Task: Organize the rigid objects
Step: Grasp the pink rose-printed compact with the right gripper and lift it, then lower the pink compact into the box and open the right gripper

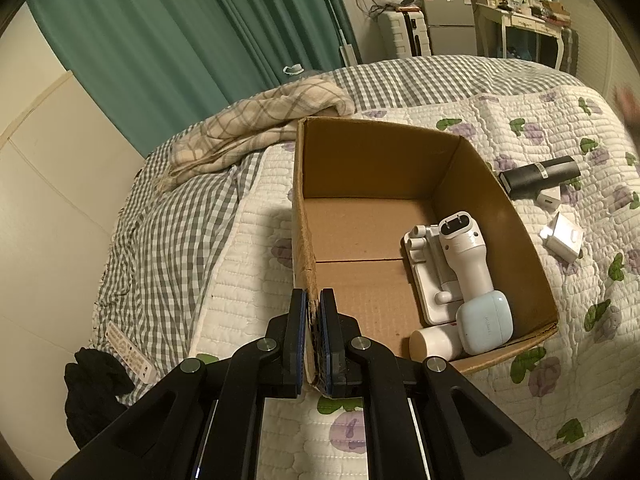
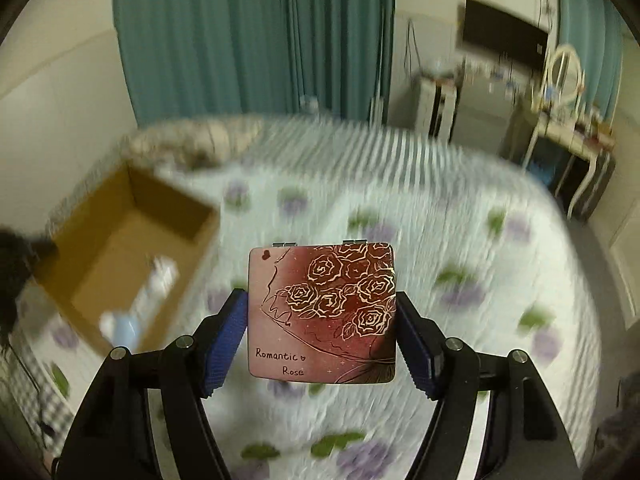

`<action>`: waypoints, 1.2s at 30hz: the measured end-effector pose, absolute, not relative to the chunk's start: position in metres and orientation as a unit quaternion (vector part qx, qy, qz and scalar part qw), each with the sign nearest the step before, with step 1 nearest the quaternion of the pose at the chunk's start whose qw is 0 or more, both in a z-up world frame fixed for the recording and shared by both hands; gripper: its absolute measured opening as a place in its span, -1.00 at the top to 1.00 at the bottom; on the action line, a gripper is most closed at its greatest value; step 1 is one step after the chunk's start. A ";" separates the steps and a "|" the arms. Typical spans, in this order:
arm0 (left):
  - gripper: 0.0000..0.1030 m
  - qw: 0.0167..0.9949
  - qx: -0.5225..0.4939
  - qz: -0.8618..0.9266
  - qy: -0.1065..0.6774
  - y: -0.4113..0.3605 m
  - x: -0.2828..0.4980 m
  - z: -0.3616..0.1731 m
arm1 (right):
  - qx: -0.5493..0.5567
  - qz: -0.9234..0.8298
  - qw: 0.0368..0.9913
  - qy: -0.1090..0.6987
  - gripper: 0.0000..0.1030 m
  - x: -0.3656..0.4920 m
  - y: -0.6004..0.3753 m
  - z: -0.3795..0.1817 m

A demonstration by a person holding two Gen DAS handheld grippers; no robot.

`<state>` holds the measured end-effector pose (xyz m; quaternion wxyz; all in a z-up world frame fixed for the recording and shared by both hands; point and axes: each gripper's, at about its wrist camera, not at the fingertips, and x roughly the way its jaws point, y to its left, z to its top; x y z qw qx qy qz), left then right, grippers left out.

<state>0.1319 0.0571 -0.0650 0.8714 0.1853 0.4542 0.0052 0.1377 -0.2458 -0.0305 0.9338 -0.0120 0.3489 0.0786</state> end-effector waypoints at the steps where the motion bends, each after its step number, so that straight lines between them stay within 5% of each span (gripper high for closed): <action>1: 0.88 0.871 0.185 0.005 0.454 0.057 0.132 -0.065 | -0.017 0.085 0.940 0.331 -0.38 0.141 -0.240 -0.011; 9: 0.87 0.872 0.179 0.003 0.456 0.059 0.134 -0.065 | -0.042 0.187 0.941 0.277 -0.38 0.164 -0.151 0.035; 21: 0.88 0.872 0.177 0.001 0.456 0.062 0.135 -0.065 | -0.060 0.239 0.884 0.398 -0.38 0.225 -0.042 -0.092; 28: 0.88 0.872 0.176 0.001 0.456 0.062 0.135 -0.067 | -0.066 0.253 0.870 0.418 -0.39 0.228 -0.035 -0.112; 32: 0.88 0.871 0.173 0.001 0.459 0.062 0.136 -0.068 | -0.081 0.247 0.893 0.367 -0.76 0.215 -0.045 -0.091; 36: 0.88 0.871 0.174 0.001 0.459 0.061 0.137 -0.069 | -0.087 0.213 0.916 0.330 -0.84 0.202 -0.075 -0.059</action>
